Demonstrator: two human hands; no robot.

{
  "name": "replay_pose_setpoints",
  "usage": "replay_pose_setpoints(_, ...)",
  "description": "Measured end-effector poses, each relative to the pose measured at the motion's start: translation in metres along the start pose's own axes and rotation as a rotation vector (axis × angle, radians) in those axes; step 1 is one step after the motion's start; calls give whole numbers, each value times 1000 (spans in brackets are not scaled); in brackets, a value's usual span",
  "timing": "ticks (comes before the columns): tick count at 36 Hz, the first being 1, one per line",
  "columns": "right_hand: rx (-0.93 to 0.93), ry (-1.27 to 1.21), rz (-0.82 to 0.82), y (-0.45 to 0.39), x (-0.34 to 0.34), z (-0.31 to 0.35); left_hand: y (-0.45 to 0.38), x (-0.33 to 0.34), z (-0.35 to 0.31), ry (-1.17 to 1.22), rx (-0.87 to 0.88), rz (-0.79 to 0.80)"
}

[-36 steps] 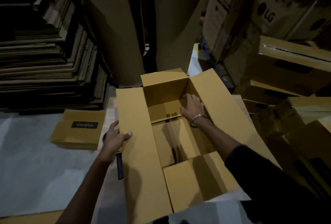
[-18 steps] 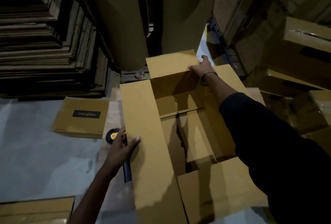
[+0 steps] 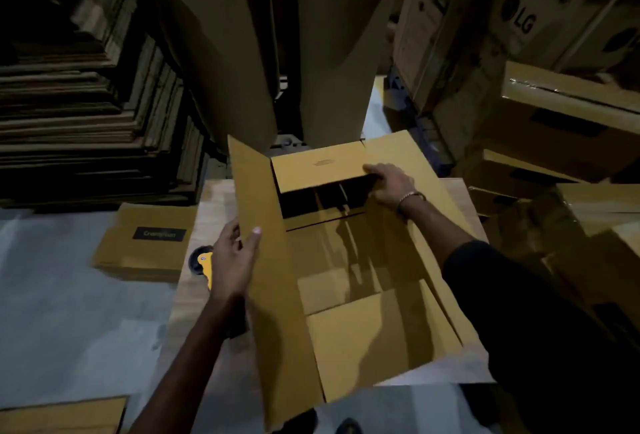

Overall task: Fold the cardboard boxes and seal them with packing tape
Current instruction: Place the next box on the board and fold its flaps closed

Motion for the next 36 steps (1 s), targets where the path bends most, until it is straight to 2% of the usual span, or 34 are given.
replay_pose_setpoints(2,11,159,94,19,13,-9,17,21,-14,48,30,49)
replay_pose_setpoints(4,44,153,94,38,12,-17,33,44,-26,34,67,94)
replay_pose_setpoints(6,92,43,3,59,4,-34,47,69,-30,-55,111,136)
replay_pose_setpoints(9,185,-179,-222,105,-14,-69,58,95,-19,-268,162,128)
replay_pose_setpoints(12,364,-170,-369,159,-28,-110,59,104,-12,-330,167,100)
replay_pose_setpoints(16,571,-226,-288,216,-31,-149,61,119,-8,-418,185,158)
replay_pose_setpoints(19,517,-299,-238,231,-47,-140,60,135,-1,-614,211,216)
replay_pose_setpoints(22,494,-293,-320,238,-80,-124,66,159,28,-894,226,386)
replay_pose_setpoints(25,441,-264,-310,239,-97,-95,77,168,52,-1104,278,387)
replay_pose_setpoints(31,163,-157,-282,245,-85,-22,76,169,58,-1111,347,326)
replay_pose_setpoints(34,55,-192,-211,250,-44,1,77,164,63,-1060,373,315)
replay_pose_setpoints(36,-4,-87,-129,252,-6,11,81,157,64,-1017,392,301)
Point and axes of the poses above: each hand's wrist, its own y-axis away from the middle knuckle, its own x-axis out of the palm, z = x × y, the point moved 9 cm from there along -y, towards the middle knuckle, and after that the axes turned 3 degrees about -y, right-handed, at the moved point
